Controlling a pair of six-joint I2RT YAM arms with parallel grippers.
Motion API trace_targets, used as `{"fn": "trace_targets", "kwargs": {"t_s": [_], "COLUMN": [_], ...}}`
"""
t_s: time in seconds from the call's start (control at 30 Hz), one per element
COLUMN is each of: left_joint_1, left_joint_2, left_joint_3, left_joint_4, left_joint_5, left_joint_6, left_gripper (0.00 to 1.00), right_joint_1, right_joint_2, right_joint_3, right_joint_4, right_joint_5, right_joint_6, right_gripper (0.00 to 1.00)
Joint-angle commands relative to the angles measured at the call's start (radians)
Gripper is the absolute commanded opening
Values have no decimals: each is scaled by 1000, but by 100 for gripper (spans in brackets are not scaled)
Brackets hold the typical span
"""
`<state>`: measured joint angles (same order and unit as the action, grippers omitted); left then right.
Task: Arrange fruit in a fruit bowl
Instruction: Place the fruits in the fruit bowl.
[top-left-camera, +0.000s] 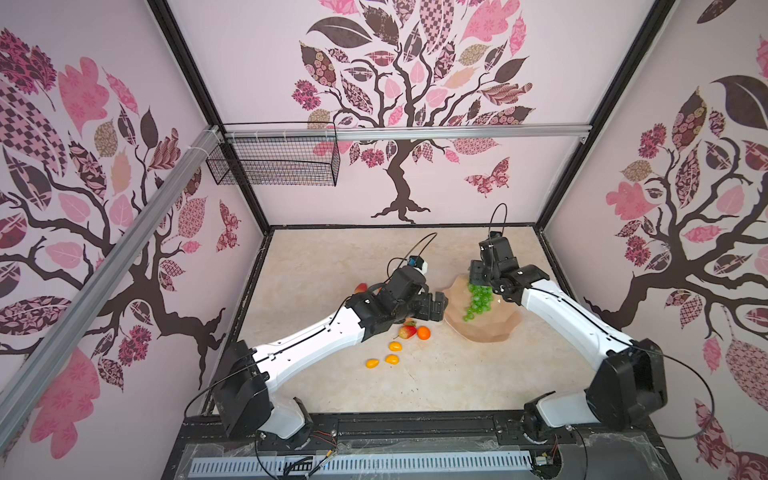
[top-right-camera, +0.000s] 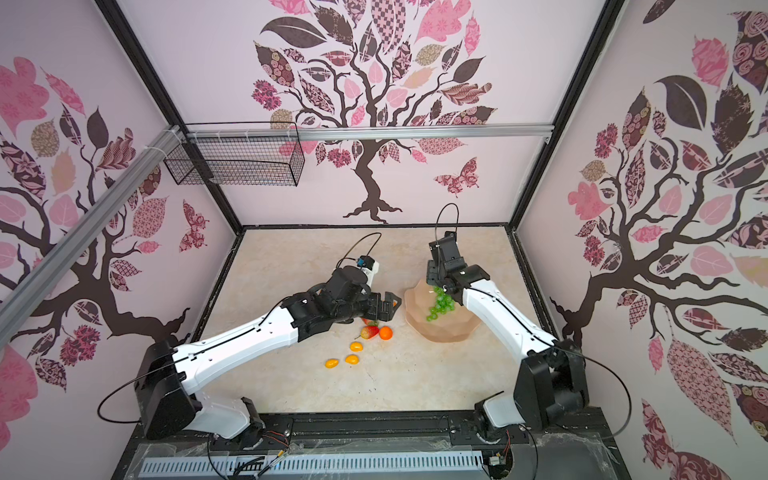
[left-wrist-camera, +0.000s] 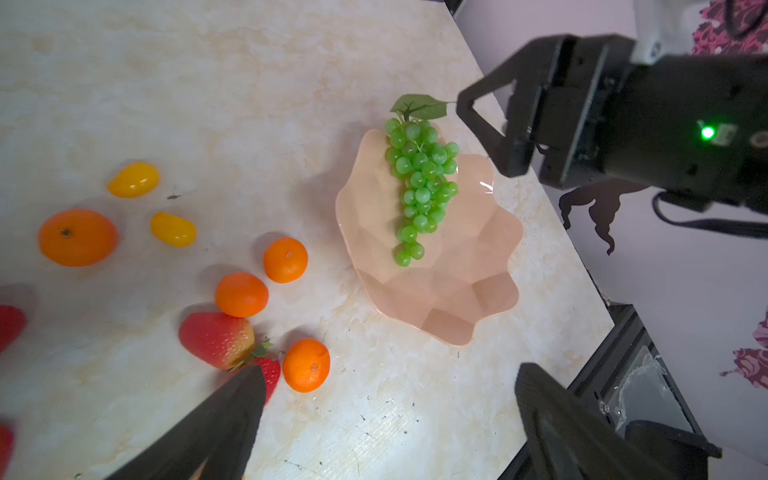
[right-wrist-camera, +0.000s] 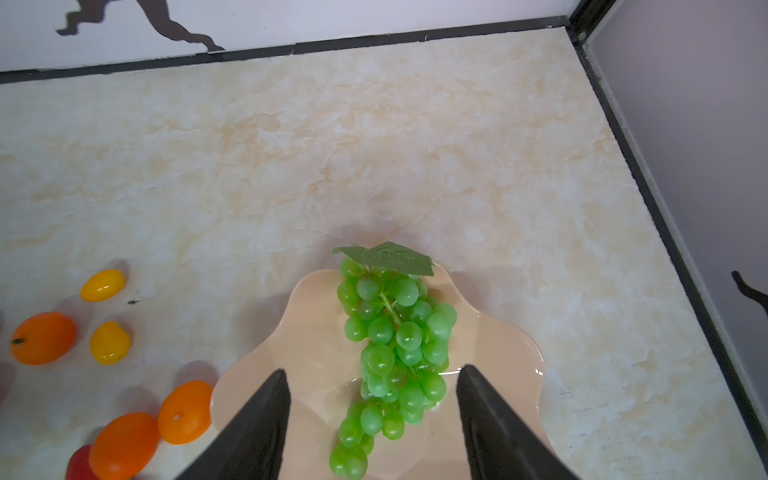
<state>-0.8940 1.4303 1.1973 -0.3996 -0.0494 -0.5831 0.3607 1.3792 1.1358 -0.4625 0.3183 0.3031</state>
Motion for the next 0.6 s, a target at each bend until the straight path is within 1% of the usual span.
{"fn": "trace_targets", "kwargs": {"t_s": [0.0, 0.13, 0.23, 0.37, 0.47, 0.57], "left_joint_1": [45, 72, 79, 82, 83, 84], "left_joint_2": [-86, -196, -266, -349, -394, -440], "left_joint_3": [-77, -130, -168, -231, -267, -317], "left_joint_4": [-38, -95, -124, -140, -166, -166], "left_joint_5": [-21, -74, -85, -85, -84, -57], "left_joint_6": [-14, -3, -2, -24, -49, -70], "left_gripper": [98, 98, 98, 98, 98, 98], "right_joint_1": [27, 99, 155, 209, 260, 311], "right_joint_2": [-76, -96, -85, -72, -52, -19], "right_joint_3": [-35, -41, -42, -55, -64, -64], "right_joint_4": [-9, -49, -56, -46, -44, -56], "right_joint_5": [-70, -90, -156, -230, -240, -242], "right_joint_6": [-14, 0, 21, 78, 102, 117], "right_gripper": [69, 69, 69, 67, 65, 63]}}
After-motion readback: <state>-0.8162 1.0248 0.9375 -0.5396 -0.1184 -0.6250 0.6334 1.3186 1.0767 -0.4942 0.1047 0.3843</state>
